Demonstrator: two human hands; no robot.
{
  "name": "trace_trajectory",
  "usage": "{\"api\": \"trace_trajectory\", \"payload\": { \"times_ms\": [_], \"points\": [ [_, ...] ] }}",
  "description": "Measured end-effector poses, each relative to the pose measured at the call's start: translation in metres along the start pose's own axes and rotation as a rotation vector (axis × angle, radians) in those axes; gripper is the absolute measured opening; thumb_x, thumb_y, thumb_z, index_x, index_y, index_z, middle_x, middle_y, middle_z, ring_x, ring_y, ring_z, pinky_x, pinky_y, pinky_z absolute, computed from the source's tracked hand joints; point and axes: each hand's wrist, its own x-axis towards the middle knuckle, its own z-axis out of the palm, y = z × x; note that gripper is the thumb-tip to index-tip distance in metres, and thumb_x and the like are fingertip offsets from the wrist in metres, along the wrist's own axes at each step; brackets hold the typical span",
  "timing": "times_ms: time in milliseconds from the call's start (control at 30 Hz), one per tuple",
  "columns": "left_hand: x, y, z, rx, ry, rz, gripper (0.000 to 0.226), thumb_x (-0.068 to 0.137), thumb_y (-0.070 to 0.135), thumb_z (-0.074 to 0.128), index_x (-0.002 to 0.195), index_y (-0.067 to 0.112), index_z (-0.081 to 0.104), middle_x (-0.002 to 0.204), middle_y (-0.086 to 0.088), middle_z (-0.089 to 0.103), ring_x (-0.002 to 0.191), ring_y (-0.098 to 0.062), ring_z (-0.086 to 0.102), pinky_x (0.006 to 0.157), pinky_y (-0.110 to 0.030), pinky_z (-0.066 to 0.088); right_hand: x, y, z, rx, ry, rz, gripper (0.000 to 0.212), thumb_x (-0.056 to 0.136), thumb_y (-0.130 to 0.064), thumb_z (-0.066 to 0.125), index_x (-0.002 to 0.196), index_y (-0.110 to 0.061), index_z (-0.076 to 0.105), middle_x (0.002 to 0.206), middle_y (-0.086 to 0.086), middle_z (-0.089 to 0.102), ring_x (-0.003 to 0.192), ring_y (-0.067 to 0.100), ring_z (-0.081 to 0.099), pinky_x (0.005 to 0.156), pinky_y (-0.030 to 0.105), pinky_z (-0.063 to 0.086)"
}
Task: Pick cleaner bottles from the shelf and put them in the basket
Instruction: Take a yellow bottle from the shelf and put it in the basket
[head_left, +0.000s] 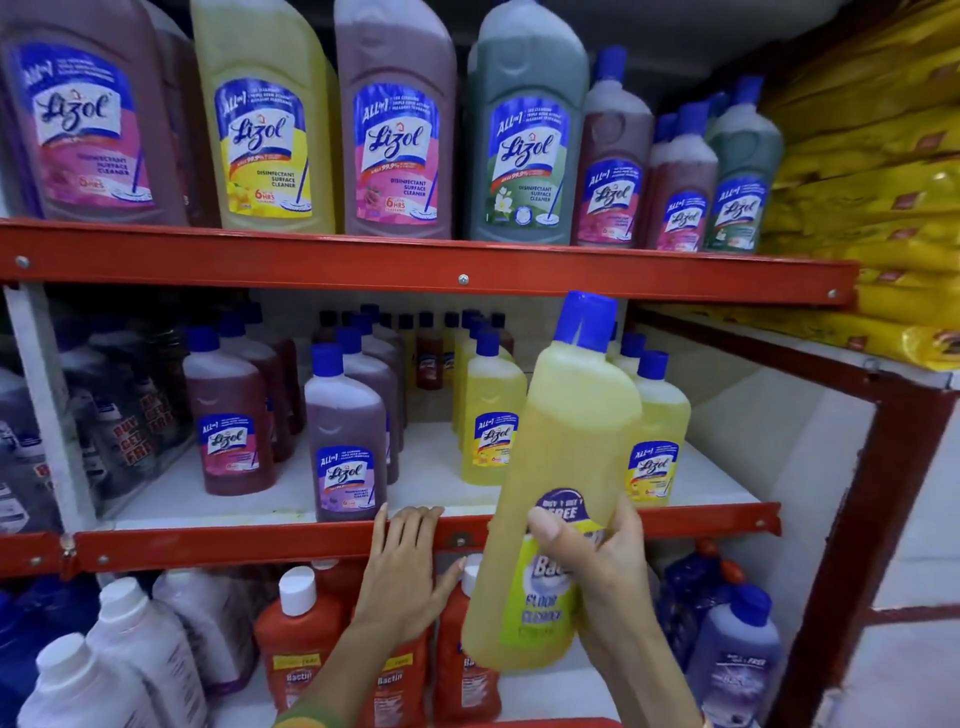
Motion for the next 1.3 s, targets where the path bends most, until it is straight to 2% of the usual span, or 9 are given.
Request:
{"api": "trace_trajectory", "payload": {
  "times_ms": [100,233,433,600,800,967,1067,1133,1300],
  "points": [
    [0.000,0.000,0.001,-0.016,-0.007,-0.013,0.070,0.089,0.055,0.015,0.130,0.008,0.047,0.121,-0.009,0.058,0.119,-0.028,0.051,0.114,-0.045,0.007,0.002,0.000,-0.001,0.233,-0.243,0.221,0.089,0.039,-0.037,0.097,0.103,0.010,0.056,0.072,0.020,0.070,0.057,0.031,0.070,0.052,0.034,0.059],
    [0.000,0.000,0.002,0.013,-0.034,-0.019,0.066,0.086,0.055,0.028,0.129,0.010,0.048,0.120,-0.008,0.060,0.118,-0.026,0.053,0.114,-0.044,0.009,0.005,0.002,0.000,0.379,-0.475,0.290,0.064,0.050,-0.032,0.096,0.091,0.005,0.064,0.074,0.016,0.070,0.056,0.029,0.071,0.051,0.035,0.061],
    [-0.001,0.000,-0.005,-0.017,-0.067,-0.012,0.096,0.081,0.068,-0.011,0.134,0.009,0.043,0.130,-0.010,0.055,0.127,-0.027,0.046,0.115,-0.044,0.004,0.002,0.007,-0.001,0.317,-0.495,0.310,0.057,0.067,-0.033,0.088,0.100,0.004,0.061,0.083,0.013,0.073,0.069,0.026,0.073,0.061,0.034,0.062],
    [0.000,0.000,-0.007,-0.021,-0.106,-0.006,0.106,0.072,0.074,-0.019,0.140,0.012,0.034,0.137,-0.007,0.047,0.133,-0.023,0.035,0.119,-0.045,0.001,0.002,0.002,0.000,0.281,-0.489,0.323,0.052,0.069,-0.033,0.086,0.104,-0.001,0.064,0.086,0.011,0.075,0.072,0.023,0.074,0.064,0.033,0.062],
    [0.024,0.020,-0.059,-0.541,-0.057,-0.197,0.038,0.098,0.040,0.039,0.129,0.022,0.052,0.142,0.001,0.047,0.134,-0.016,0.035,0.119,-0.048,0.010,0.000,0.000,-0.002,0.135,-0.378,0.277,0.071,0.052,-0.036,0.095,0.102,0.003,0.063,0.078,0.015,0.076,0.067,0.027,0.074,0.058,0.033,0.061],
    [0.033,0.062,-0.159,-1.029,0.245,-0.193,0.037,0.090,0.065,0.034,0.098,0.046,0.065,0.115,0.018,0.063,0.114,-0.004,0.053,0.101,-0.044,0.042,-0.003,0.004,-0.006,-0.041,-0.232,0.215,0.074,0.034,-0.042,0.100,0.100,-0.022,0.072,0.087,0.011,0.079,0.075,0.025,0.076,0.061,0.032,0.061],
    [0.023,0.081,-0.197,-1.103,0.214,-0.099,0.051,0.078,0.079,0.038,0.093,0.040,0.068,0.100,0.022,0.066,0.093,-0.003,0.055,0.090,-0.049,0.047,-0.006,0.005,-0.002,-0.105,-0.190,0.184,0.080,0.036,-0.042,0.099,0.107,-0.024,0.066,0.091,0.010,0.079,0.079,0.024,0.076,0.063,0.029,0.061],
    [0.016,0.091,-0.207,-1.077,0.143,-0.071,0.053,0.071,0.080,0.050,0.098,0.038,0.067,0.108,0.014,0.066,0.103,-0.007,0.059,0.091,-0.050,0.049,-0.008,0.006,0.001,-0.120,-0.187,0.142,0.076,0.043,-0.039,0.098,0.111,-0.029,0.066,0.097,0.010,0.079,0.082,0.024,0.076,0.064,0.027,0.061],
    [0.009,0.093,-0.202,-1.166,0.049,-0.158,0.052,0.052,0.040,0.091,0.096,0.027,0.067,0.090,0.002,0.077,0.086,-0.015,0.072,0.077,-0.048,0.060,-0.012,0.012,0.002,-0.163,-0.179,0.085,0.074,0.053,-0.031,0.096,0.118,-0.032,0.061,0.107,0.011,0.076,0.093,0.025,0.075,0.071,0.027,0.060]
  ]
}}
